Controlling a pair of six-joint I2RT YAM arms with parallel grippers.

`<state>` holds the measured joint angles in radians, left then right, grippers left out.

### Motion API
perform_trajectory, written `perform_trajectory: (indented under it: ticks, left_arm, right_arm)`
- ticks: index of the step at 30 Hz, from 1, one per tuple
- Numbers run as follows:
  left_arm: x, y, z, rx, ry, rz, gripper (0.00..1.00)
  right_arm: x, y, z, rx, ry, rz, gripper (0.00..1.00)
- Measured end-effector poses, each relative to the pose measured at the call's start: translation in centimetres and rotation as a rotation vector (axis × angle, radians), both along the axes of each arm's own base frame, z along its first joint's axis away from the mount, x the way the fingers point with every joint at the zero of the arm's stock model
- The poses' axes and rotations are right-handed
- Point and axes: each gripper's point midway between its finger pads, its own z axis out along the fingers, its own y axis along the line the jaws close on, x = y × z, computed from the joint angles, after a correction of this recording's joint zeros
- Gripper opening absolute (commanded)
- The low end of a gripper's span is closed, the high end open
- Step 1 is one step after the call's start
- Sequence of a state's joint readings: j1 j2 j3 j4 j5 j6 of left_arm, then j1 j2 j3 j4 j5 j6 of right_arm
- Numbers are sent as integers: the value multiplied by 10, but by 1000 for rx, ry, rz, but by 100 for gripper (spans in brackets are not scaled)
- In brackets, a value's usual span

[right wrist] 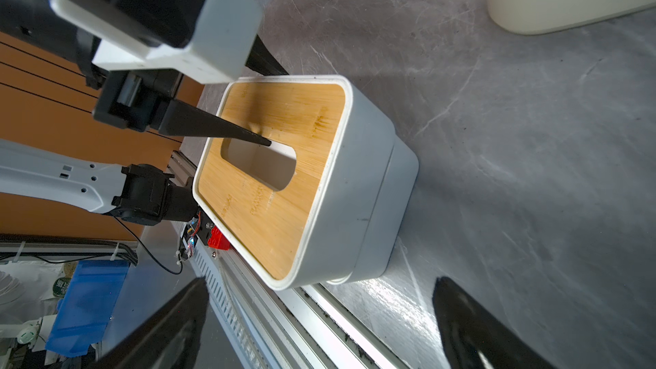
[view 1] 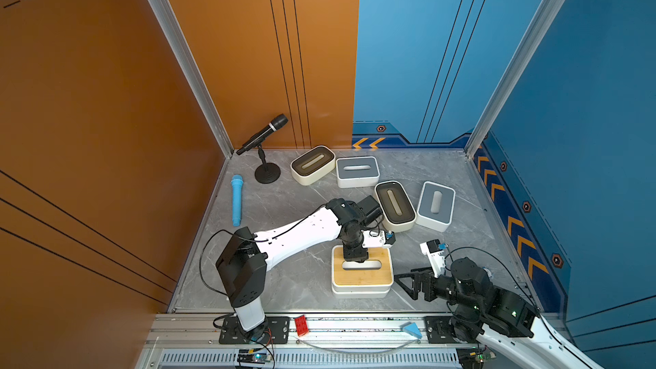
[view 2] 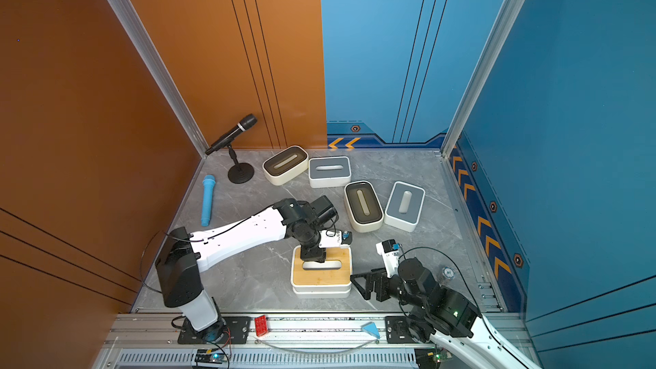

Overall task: Stack the tissue boxes
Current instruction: Place the tissue box at the tissue box.

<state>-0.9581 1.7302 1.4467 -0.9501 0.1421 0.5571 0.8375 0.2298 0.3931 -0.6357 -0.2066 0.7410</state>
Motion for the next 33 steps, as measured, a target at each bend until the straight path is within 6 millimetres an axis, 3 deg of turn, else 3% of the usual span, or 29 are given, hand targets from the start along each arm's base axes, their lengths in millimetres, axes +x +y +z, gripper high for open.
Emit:
perform_trajectory:
  ticks: [33]
  left_arm:
    - [-1,1,0,3,2,0,48]
  right_arm:
    - [3,5,-2,6,-2,3,100]
